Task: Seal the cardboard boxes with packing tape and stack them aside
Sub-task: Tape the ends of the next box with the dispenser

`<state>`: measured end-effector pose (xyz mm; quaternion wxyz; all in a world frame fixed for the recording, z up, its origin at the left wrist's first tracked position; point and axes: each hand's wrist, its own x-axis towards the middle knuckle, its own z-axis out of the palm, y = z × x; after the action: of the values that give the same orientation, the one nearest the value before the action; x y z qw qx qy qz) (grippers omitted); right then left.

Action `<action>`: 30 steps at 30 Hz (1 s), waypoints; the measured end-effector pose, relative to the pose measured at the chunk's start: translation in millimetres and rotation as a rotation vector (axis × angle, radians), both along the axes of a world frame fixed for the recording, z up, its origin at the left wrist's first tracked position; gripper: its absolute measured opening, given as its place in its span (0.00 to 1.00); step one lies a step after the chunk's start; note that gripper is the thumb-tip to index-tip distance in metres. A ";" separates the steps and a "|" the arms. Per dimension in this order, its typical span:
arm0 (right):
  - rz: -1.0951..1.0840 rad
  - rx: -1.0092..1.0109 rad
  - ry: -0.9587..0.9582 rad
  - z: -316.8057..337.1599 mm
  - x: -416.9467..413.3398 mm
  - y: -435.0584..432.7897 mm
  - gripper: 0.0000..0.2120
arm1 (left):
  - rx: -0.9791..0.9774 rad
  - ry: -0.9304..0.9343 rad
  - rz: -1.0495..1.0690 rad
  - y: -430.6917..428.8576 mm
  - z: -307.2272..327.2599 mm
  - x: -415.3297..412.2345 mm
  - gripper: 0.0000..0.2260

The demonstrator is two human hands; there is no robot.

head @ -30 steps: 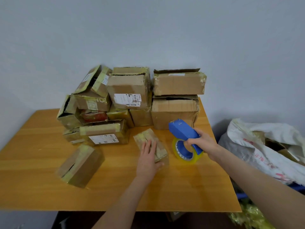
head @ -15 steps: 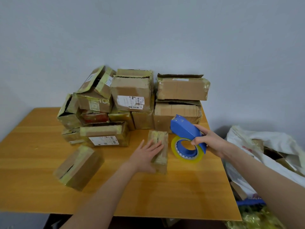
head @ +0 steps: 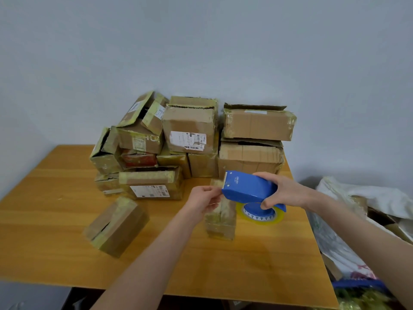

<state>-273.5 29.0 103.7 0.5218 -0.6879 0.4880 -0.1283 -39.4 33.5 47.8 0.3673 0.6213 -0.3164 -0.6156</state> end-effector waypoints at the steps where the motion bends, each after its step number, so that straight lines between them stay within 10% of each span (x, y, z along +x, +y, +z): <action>1: 0.024 -0.031 0.051 -1.6 1.9 0.2 0.30 | -0.014 -0.065 -0.001 0.4 0.0 0.7 0.05; 30: 0.074 -0.108 0.449 -38.5 -35.3 43.8 0.33 | -0.066 -0.374 -0.002 51.5 -40.7 58.7 0.09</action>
<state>-308.9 72.8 65.2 0.3670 -0.7435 0.5586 0.0213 19.2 85.0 7.1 0.3215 0.7123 -0.3998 -0.4789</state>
